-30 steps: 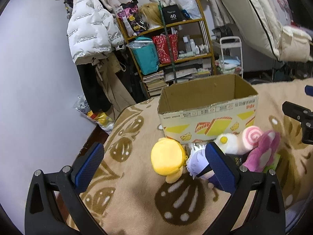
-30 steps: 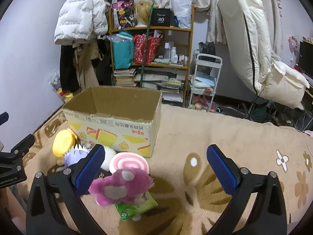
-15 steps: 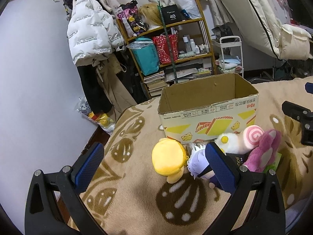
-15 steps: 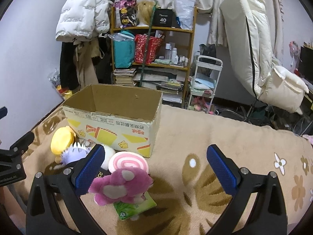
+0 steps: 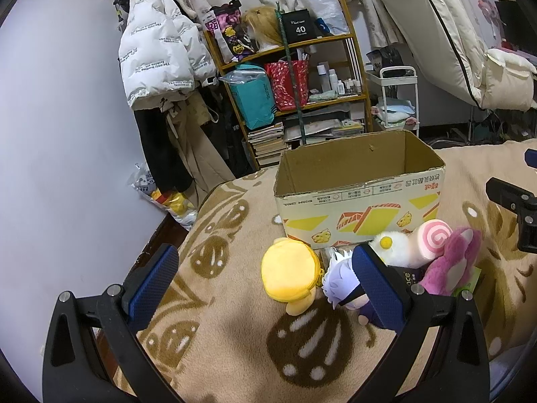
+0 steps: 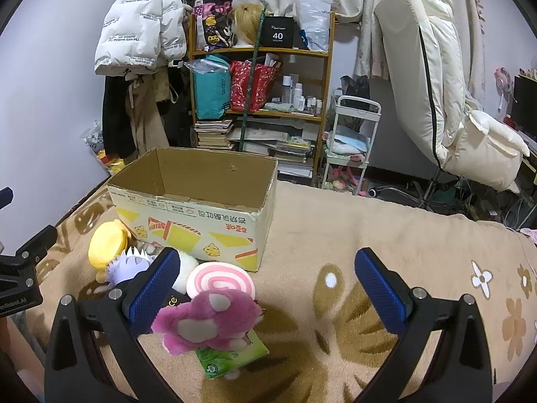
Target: Organize soft objects
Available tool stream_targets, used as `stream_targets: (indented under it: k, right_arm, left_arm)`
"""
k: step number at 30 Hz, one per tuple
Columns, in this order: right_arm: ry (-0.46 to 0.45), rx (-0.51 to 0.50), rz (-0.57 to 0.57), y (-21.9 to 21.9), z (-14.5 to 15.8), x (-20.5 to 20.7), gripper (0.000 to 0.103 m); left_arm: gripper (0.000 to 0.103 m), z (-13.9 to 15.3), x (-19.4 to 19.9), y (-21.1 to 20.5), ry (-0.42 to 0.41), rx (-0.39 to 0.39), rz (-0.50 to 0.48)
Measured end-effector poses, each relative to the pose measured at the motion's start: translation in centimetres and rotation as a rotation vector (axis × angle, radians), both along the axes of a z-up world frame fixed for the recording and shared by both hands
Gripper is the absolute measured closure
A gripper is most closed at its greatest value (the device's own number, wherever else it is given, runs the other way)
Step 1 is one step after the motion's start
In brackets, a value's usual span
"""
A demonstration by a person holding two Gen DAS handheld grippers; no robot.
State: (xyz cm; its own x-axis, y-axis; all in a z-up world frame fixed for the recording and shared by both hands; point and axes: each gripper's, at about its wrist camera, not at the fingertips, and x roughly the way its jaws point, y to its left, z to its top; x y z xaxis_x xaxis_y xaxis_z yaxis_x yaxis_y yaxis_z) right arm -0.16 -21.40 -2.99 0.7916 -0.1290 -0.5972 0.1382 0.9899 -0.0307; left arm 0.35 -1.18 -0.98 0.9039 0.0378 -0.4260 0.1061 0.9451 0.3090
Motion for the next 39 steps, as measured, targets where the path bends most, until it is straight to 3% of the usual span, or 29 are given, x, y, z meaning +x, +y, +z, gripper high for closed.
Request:
stream_targets:
  k: [14,21,24,28,31,39]
  right_arm:
    - [-0.002,0.007,0.006,0.1,0.0,0.1,0.0]
    - [0.015,0.036,0.052,0.4,0.2,1.8,0.0]
    - [0.026,0.058,0.065,0.4,-0.1,3.0,0.0]
    - [0.072,0.099,0.08,0.3,-1.2,5.0,0.0]
    - [0.118,0.137,0.093,0.1,-2.2,6.0,0.0]
    - [0.242,0.121,0.154,1.3,-5.1,7.1,0.0]
  left_arm:
    - [0.001,0.0,0.2,0.1,0.013,-0.005,-0.002]
    - [0.001,0.3,3.4,1.3,0.081,-0.081,0.047]
    - [0.001,0.2,5.4,2.4,0.134,-0.157,0.062]
    - [0.001,-0.5,8.2,3.4,0.174,-0.174,0.087]
    - [0.001,-1.3,10.0,4.3,0.225,-0.238,0.09]
    - [0.001,-5.3,13.9,5.7,0.4,-0.332,0.142]
